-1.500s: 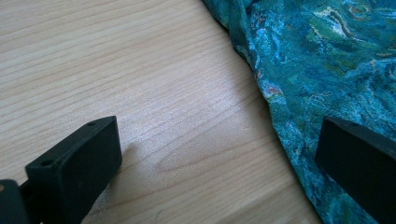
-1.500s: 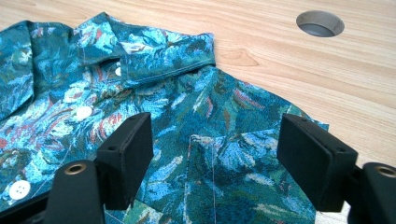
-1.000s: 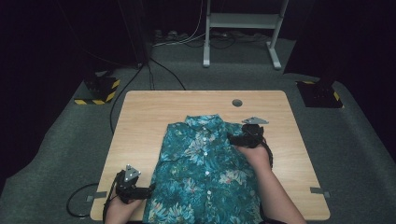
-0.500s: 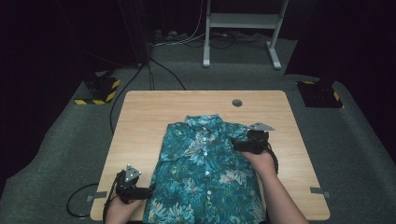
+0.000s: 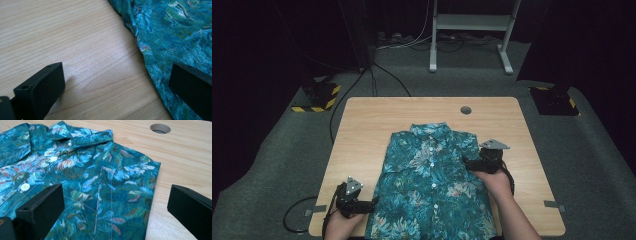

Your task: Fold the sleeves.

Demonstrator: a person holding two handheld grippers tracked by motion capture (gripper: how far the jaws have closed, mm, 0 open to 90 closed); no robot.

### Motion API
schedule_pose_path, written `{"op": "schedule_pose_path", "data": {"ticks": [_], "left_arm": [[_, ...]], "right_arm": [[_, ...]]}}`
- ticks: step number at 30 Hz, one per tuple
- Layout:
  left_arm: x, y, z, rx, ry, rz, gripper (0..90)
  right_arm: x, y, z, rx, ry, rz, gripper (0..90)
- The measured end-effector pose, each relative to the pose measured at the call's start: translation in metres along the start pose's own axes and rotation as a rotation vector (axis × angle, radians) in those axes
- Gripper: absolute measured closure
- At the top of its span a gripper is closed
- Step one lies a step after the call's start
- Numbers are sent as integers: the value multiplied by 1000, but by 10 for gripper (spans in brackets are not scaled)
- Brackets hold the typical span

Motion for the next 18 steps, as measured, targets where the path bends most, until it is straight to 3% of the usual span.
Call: {"op": "schedule_pose_path", "data": {"ticks": [18], "left_arm": [[0,0,0,-3,-1,0,9]], "right_arm": [[36,9,-38,11,13,-23,2]]}}
Point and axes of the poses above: each handheld gripper's, and its own axes: x roughly backward along the jaws, z roughly out of its top, y roughly to its right, the point moved 2 cm from there along -x, roughly forward along the jaws, and after that the axes turned 4 degrees about -x, right-handed, at the moved point
